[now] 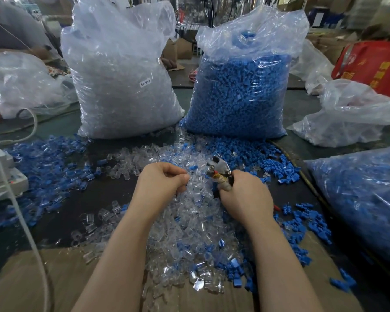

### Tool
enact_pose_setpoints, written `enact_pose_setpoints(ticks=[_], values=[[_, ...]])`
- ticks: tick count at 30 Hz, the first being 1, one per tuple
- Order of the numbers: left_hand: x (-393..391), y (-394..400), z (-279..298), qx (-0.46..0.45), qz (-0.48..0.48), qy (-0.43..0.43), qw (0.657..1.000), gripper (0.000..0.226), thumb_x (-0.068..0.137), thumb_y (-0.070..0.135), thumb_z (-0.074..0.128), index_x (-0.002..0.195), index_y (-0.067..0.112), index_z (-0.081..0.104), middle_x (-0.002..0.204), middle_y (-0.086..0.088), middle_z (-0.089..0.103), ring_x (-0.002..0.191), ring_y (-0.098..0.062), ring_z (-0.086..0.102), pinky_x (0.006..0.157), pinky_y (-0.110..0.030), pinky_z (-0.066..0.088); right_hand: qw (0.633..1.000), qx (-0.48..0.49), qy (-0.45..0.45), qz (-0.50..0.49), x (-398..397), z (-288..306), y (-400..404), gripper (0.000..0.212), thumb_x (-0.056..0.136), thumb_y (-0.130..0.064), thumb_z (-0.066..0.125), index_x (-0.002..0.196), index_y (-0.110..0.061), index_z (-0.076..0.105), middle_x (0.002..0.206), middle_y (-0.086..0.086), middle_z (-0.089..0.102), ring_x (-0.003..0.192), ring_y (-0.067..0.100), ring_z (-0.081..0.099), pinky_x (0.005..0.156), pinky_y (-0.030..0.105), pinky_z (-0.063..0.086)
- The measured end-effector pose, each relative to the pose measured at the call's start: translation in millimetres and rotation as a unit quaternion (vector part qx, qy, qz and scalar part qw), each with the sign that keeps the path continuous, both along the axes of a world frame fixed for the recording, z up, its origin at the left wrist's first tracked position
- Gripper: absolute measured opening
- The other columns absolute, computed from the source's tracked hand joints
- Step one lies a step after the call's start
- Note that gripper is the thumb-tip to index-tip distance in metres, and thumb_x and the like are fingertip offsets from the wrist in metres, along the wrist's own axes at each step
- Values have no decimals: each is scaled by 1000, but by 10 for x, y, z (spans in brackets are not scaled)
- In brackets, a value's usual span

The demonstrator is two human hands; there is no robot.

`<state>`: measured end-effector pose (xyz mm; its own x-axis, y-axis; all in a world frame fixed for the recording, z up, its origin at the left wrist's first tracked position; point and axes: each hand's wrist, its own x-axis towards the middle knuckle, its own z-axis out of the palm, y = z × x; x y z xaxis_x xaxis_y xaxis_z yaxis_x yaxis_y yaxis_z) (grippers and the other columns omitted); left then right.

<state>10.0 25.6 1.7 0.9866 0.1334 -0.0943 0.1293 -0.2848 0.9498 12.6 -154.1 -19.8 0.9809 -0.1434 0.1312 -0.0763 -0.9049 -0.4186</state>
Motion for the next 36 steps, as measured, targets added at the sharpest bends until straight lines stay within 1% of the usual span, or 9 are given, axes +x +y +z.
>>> enact_pose_setpoints(ticks=[3,7,9,11,13,17,24,29,36], values=[[-18,-50,41,-53,-7,-8,999,3,85,10,74,86,11,73,75,-5,76,71,-15,74,76,-33,60,996,60,-55,-21,-4,37,-4,24,93,-42,54,79,-22,52,69,-7,51,67,23,49,53,33,31],[-43,-139,91,-115,-10,-15,993,6,84,6,74,89,10,72,75,-6,76,72,-14,74,64,-21,58,958,261,-111,34,-26,88,-8,16,88,-36,70,87,-20,67,77,-6,68,76,19,63,68,37,51],[-51,-177,108,-146,-8,-16,989,8,84,6,74,91,9,72,77,-7,76,73,-14,74,58,-17,53,929,346,-111,74,-40,109,1,4,87,-24,74,86,-24,70,77,-10,71,76,7,66,70,28,53],[-58,-203,118,-172,-3,-21,985,9,83,5,74,91,8,71,76,-8,76,71,-13,74,56,-15,51,907,391,-113,110,-54,108,23,13,87,-18,75,85,-29,68,78,-17,71,76,-1,66,68,14,49],[-60,-223,122,-186,1,-26,982,9,82,4,75,89,7,71,74,-8,76,68,-12,73,54,-15,50,906,388,-128,113,-48,92,50,16,86,-21,76,81,-32,66,79,-19,70,73,0,65,65,14,50],[-65,-259,122,-184,-3,-32,982,8,81,5,76,88,7,71,76,-9,76,72,-14,74,58,-18,54,903,389,-158,90,-43,82,85,15,84,-29,78,77,-30,64,75,-13,69,68,7,62,67,33,53],[-69,-325,117,-181,12,-56,982,6,82,5,75,86,8,72,74,-7,75,71,-14,74,63,-21,55,919,349,-170,69,-44,67,95,16,85,-31,75,77,-35,61,73,-14,68,72,6,65,71,42,56],[-74,-377,96,-68,30,-131,989,11,80,11,78,78,21,75,70,3,75,71,-11,73,72,-29,58,928,321,-185,44,-48,88,110,14,85,-37,72,81,-28,62,71,-11,66,71,11,63,66,43,54],[-113,-437,71,43,27,-236,971,8,80,15,79,82,22,78,70,17,72,68,5,68,65,-13,54,916,364,-161,39,-46,120,114,13,86,-27,71,80,-17,65,67,-2,65,66,22,60,63,48,53]])
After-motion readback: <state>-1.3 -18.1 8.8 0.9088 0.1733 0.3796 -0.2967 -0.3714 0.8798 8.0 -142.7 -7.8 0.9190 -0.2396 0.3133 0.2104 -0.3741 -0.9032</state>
